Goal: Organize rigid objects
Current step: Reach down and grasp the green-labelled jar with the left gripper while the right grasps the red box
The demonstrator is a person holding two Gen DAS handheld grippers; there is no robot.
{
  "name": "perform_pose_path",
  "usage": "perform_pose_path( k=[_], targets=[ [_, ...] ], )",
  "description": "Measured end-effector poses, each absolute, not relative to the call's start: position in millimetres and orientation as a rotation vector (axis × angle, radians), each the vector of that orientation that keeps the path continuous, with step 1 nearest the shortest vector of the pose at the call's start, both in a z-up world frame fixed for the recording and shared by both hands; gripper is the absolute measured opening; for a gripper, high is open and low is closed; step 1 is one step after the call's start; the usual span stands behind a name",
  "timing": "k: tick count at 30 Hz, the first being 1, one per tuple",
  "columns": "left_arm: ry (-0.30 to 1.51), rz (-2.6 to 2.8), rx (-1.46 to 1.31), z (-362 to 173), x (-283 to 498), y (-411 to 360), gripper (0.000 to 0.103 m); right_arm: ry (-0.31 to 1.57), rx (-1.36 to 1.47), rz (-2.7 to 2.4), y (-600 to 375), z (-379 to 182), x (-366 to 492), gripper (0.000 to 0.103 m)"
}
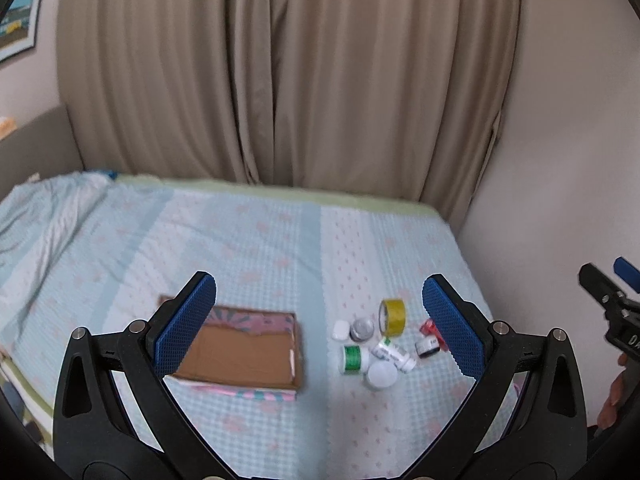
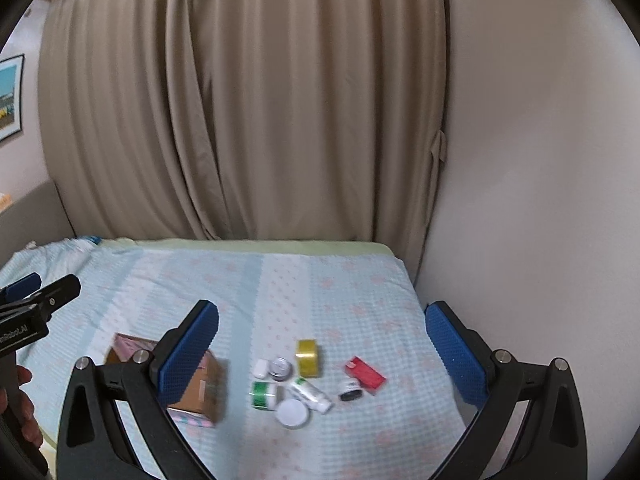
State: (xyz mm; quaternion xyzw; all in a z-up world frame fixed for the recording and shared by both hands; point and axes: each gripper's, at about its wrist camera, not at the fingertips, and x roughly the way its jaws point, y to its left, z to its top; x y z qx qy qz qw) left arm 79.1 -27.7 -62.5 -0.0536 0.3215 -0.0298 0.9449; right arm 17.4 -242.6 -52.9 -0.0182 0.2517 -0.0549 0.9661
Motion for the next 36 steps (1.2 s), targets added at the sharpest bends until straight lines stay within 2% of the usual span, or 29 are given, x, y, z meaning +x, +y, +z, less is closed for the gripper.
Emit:
perform_pose_path(
  k=[11, 21, 28, 36],
  targets=[
    [0.964, -0.09, -0.109, -189, 153, -95, 0.102, 0.684, 0.02, -0.11, -326, -136, 106, 0.103],
    [1.163, -0.108, -0.056, -322, 215, -134, 0.102, 0.9, -0.103, -0.076, -371, -254, 196, 0.103],
    [1.282, -0.093, -0.035, -392, 244, -146, 0.102, 1.072, -0.214, 0.008, -379, -337, 255, 0.103],
    [1.386, -0.073, -0.014, -449, 269, -153, 0.094, 1.314, -0.345, 0.194, -369, -421, 311, 0.087]
  ],
)
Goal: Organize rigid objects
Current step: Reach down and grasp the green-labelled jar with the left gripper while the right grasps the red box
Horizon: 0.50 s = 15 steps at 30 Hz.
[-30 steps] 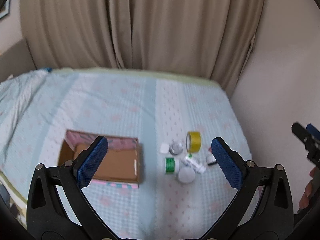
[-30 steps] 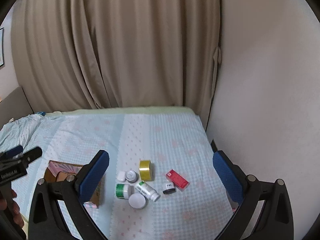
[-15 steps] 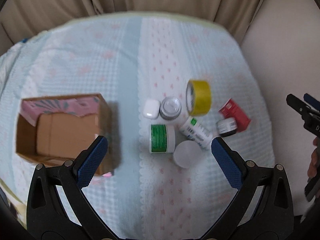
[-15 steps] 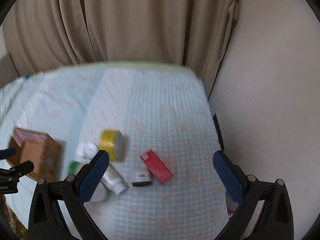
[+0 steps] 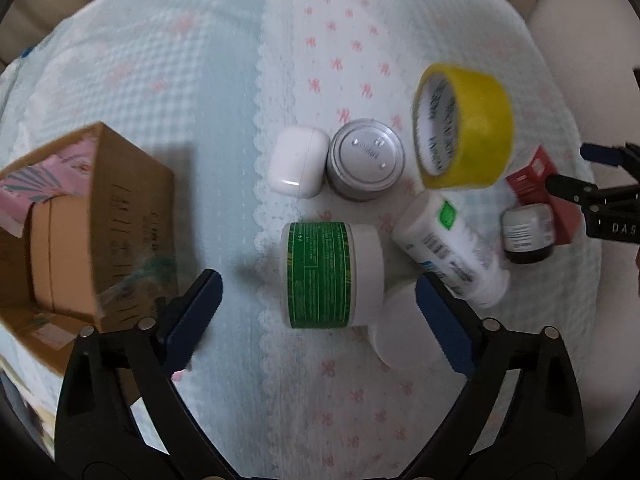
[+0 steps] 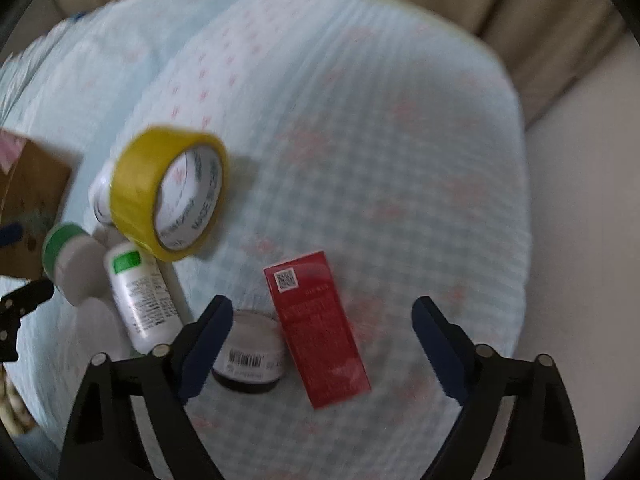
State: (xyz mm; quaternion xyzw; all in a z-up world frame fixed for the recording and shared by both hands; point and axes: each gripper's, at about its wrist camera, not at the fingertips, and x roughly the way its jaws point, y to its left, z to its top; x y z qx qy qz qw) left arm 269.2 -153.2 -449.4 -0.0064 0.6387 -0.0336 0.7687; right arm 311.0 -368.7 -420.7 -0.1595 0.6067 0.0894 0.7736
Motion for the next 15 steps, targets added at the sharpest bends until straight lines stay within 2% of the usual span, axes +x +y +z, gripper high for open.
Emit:
perform_pose_path(
  k=[4, 9, 10, 12, 14, 15],
  targets=[
    [1.411, -0.067, -0.004, -466, 278, -155, 0.091, 1.417, -0.38, 0.257, -369, -444, 332, 0.085],
    [1.448, -0.049, 0.006, -485, 289, -160, 0.083, 1.517, -0.453, 0.302, -362, -469, 345, 0.069],
    [1.458, -0.052, 0.003, -489, 289, -161, 0.079, 1.533, -0.471, 0.303, -361, -474, 345, 0.066],
    [1.485, -0.061, -0.006, -497, 291, -164, 0.061, 1.563, -0.489, 0.303, -361, -483, 345, 0.06],
    [1.499, -0.053, 0.009, -505, 292, -166, 0.052, 1.575, -0.481, 0.296, -362, -490, 346, 0.048],
    [1.493, -0.053, 0.008, -505, 293, -166, 0.052, 1.583, -0.461, 0.301, -363, -492, 346, 0.045]
  ],
)
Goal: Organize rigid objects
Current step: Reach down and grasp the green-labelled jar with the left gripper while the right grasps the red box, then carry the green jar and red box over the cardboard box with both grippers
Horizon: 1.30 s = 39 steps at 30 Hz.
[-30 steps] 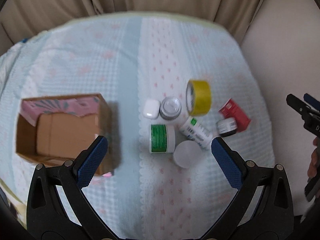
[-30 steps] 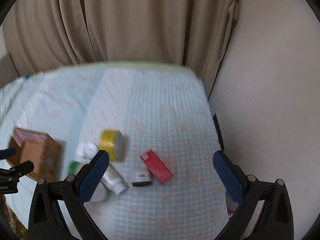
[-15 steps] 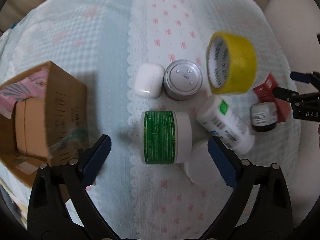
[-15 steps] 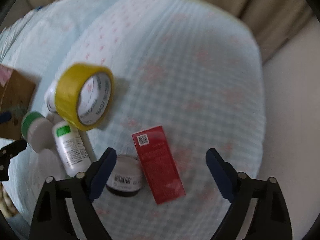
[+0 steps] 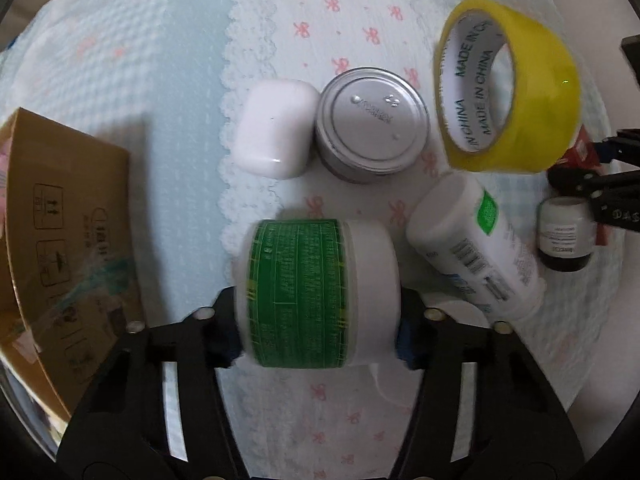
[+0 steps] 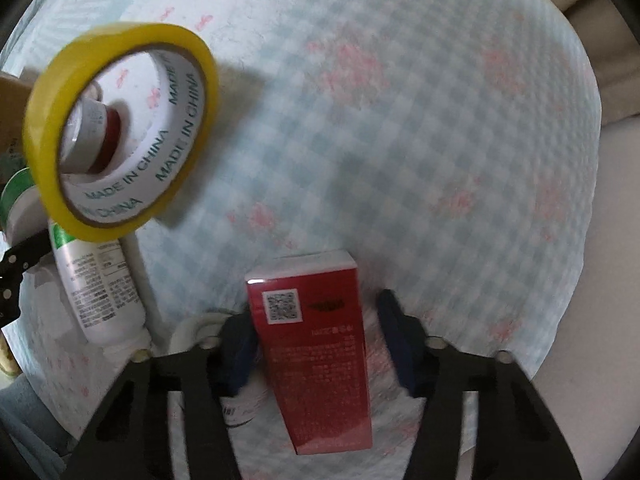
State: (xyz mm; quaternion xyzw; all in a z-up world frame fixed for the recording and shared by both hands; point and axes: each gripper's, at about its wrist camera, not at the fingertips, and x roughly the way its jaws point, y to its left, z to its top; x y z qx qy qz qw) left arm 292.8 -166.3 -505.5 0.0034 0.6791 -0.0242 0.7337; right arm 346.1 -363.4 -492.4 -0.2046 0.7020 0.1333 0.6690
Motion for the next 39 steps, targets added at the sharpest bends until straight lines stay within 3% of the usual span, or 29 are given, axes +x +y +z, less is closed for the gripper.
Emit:
perform_pose_path(
  k=[1, 7, 16, 23, 32, 39],
  targets=[
    [1.485, -0.053, 0.004, -505, 294, -167, 0.052, 1.585, -0.43, 0.311, -365, -494, 346, 0.04],
    [1.464, -0.053, 0.014, -503, 295, -167, 0.052, 1.546, -0.425, 0.275, -364, -502, 335, 0.04],
    [1.383, -0.06, 0.02, -455, 283, -162, 0.052, 1.469, -0.168, 0.085, -414, -455, 320, 0.039],
    [1.26, -0.071, 0.004, -384, 270, -160, 0.052, 1.303, -0.001, -0.05, -438, -377, 292, 0.039],
    [1.107, -0.067, -0.036, -287, 235, -125, 0.052, 1.168, 0.111, -0.06, -382, -244, 253, 0.039],
    [1.026, -0.021, -0.011, -224, 204, -81, 0.052, 1.074, 0.111, 0.066, -329, -198, 230, 0.039]
  ],
)
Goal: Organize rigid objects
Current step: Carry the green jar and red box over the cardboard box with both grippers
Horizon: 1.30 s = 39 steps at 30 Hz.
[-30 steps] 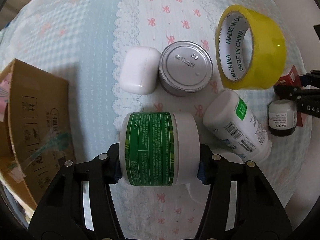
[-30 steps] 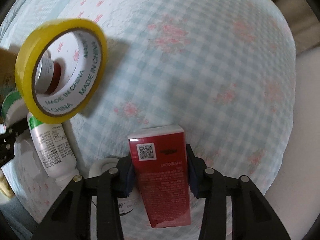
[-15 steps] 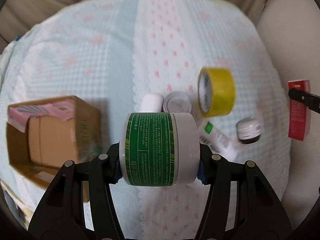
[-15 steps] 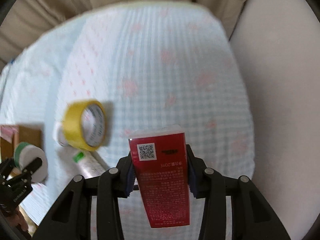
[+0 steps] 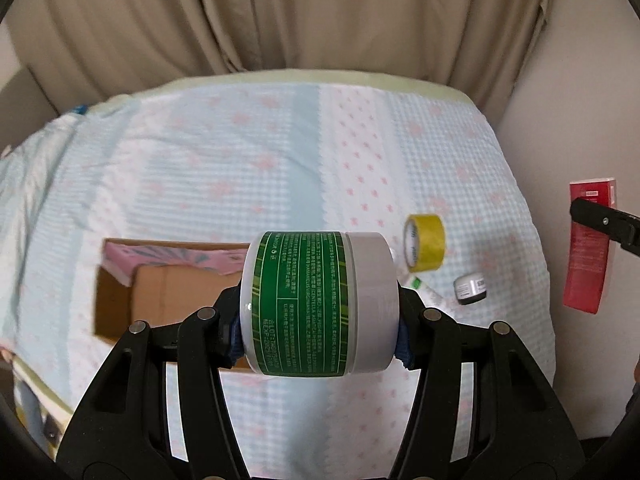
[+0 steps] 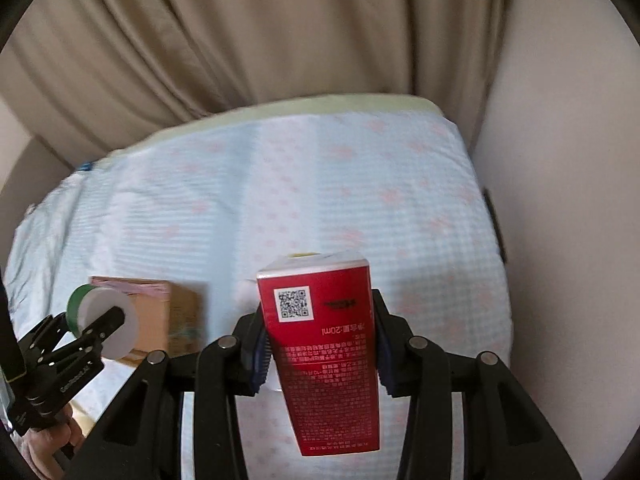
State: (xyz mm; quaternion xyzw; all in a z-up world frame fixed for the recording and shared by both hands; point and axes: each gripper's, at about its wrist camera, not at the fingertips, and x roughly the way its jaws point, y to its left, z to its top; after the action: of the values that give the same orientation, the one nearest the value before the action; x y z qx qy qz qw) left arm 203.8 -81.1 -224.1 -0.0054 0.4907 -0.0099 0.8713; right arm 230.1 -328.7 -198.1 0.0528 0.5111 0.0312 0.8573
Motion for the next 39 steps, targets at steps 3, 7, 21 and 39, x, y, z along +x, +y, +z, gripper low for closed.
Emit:
perform_pose_path(
  k=[3, 7, 21, 39],
  targets=[
    [1.008, 0.007, -0.027, -209, 193, -53, 0.052, 1.056, 0.102, 0.133, -295, -189, 227, 0.039],
    [0.991, 0.037, -0.044, -200, 180, -15, 0.052, 1.034, 0.094, 0.233, -250, -182, 221, 0.039],
    [1.023, -0.031, -0.017, -221, 191, 130, 0.052, 1.056, 0.126, 0.24, -86, -182, 213, 0.039],
    [1.187, -0.197, 0.099, -328, 271, 214, 0.052, 1.286, 0.381, 0.044, 27, -303, 272, 0.039]
  ],
)
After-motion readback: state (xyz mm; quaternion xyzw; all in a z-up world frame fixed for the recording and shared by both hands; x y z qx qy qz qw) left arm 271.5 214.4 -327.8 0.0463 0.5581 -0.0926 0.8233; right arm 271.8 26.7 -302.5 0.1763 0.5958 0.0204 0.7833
